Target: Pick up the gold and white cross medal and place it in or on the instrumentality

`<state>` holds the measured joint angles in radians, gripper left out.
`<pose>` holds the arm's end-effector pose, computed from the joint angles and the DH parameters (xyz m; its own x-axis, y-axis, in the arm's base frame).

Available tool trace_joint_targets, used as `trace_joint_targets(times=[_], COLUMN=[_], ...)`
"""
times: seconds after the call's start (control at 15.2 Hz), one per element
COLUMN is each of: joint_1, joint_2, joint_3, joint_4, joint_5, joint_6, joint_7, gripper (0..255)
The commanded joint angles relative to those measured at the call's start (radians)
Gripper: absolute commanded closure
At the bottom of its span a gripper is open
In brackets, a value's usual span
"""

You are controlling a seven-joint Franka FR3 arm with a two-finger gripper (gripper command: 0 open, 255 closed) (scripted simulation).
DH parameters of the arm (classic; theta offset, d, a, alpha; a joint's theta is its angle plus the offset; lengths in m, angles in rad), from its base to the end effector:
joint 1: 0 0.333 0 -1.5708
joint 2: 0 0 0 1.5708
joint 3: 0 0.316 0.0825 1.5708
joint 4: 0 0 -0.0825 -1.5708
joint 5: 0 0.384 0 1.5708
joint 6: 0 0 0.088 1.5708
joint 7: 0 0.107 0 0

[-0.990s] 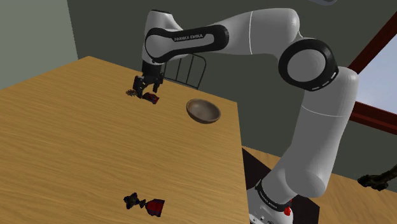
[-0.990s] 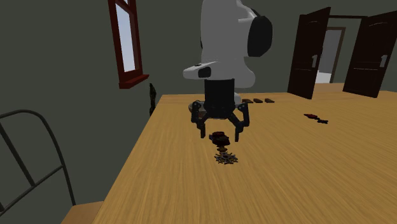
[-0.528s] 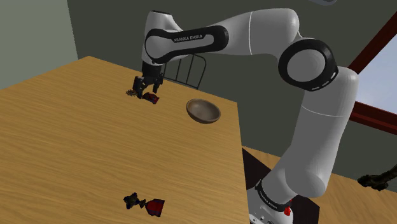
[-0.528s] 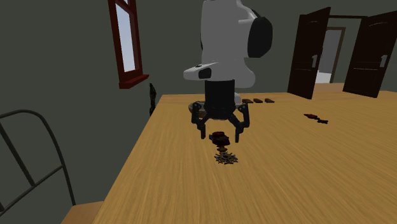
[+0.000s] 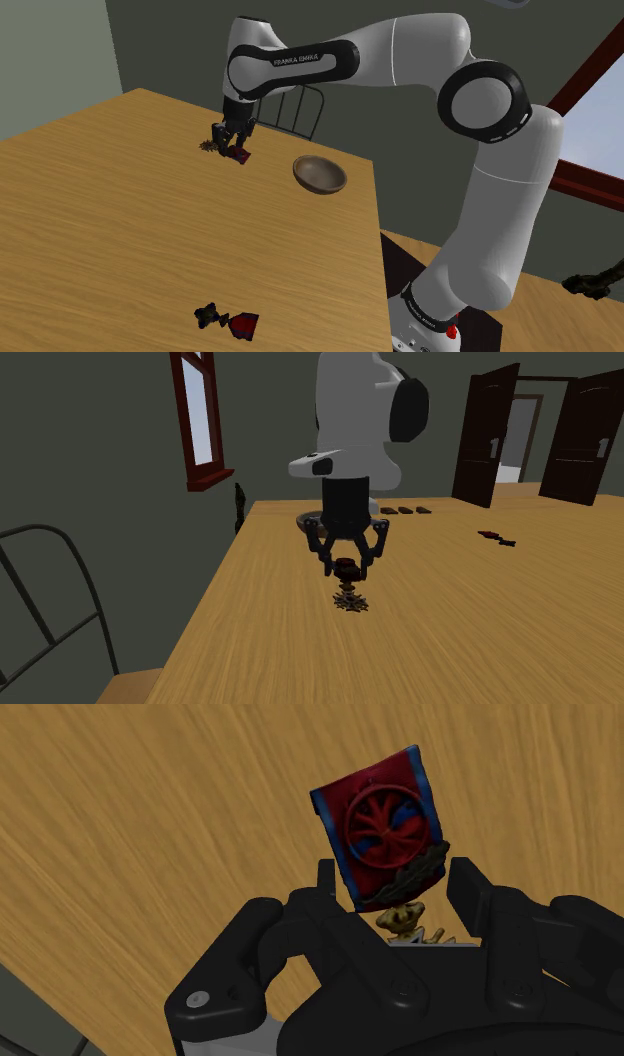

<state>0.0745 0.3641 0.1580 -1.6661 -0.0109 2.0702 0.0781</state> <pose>0.6470 0.1417 0.4018 0.9884 0.1463 0.0406 0.1482 -0.9877 -0.0496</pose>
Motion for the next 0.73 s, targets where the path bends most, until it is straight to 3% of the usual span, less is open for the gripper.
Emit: trace_joint_targets(times=[0.0,0.66], joint_1=[-0.001,-0.001], joint_2=[0.001,-0.030], joint_3=[-0.001,0.002], joint_4=[-0.001,0.078], joint_5=[0.000,0.004], joint_6=[0.000,-0.108], joint_7=[0.000,0.001], gripper=[255,255])
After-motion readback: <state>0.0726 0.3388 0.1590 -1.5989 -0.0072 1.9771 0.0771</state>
